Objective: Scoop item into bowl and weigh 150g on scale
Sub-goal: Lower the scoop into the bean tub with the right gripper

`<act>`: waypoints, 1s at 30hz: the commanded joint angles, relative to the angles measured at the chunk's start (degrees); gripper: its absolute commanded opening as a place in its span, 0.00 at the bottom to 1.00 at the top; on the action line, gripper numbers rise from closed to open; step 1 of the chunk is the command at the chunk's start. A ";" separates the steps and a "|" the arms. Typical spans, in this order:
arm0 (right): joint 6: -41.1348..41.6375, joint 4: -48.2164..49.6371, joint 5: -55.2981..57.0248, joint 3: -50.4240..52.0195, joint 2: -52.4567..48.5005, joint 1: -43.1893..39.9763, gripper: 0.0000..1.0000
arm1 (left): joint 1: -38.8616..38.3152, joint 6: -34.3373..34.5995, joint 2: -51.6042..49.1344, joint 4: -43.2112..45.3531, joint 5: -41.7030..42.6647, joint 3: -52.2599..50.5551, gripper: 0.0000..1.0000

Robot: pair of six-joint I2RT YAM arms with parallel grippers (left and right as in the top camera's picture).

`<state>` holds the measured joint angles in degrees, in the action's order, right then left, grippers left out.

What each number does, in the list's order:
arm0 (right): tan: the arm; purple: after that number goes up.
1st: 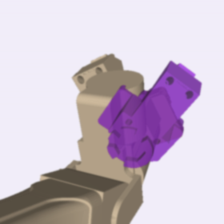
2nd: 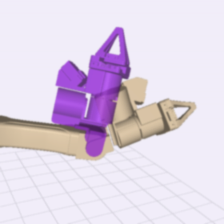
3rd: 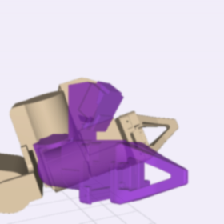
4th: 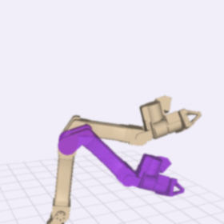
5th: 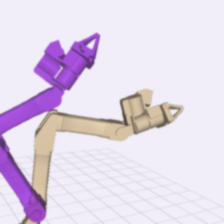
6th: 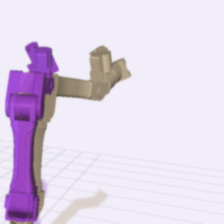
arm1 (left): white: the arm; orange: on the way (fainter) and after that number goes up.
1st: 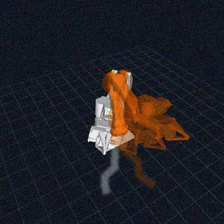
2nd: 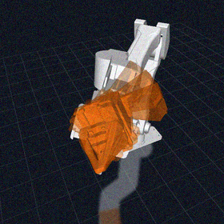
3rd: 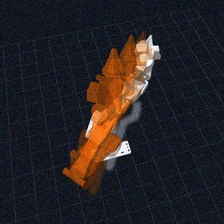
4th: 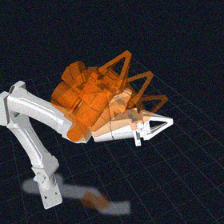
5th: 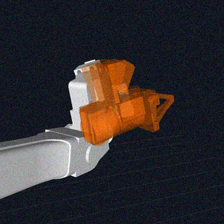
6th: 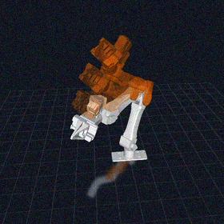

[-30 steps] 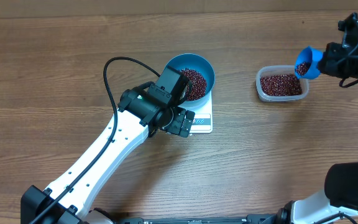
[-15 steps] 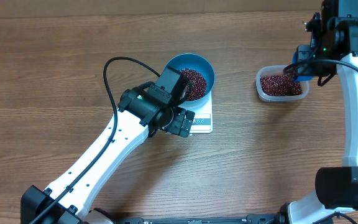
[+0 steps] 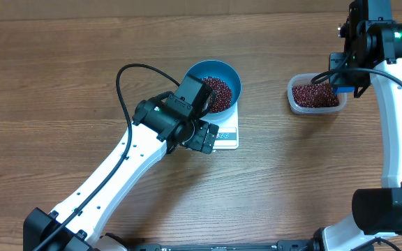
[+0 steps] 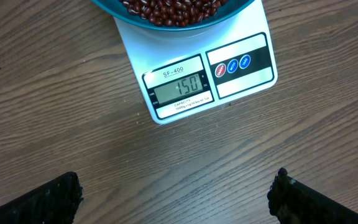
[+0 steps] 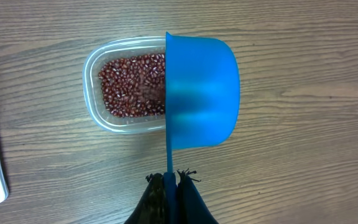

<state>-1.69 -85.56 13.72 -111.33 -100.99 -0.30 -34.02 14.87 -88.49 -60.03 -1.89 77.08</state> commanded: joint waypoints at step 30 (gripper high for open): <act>-0.66 -0.74 -14.49 -1.25 2.64 0.31 0.04 | 0.26 0.13 1.40 0.09 0.42 0.33 0.99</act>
<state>-0.25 -86.56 5.69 -111.33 -100.97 -0.30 -34.02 14.87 -88.49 -60.03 -1.89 77.08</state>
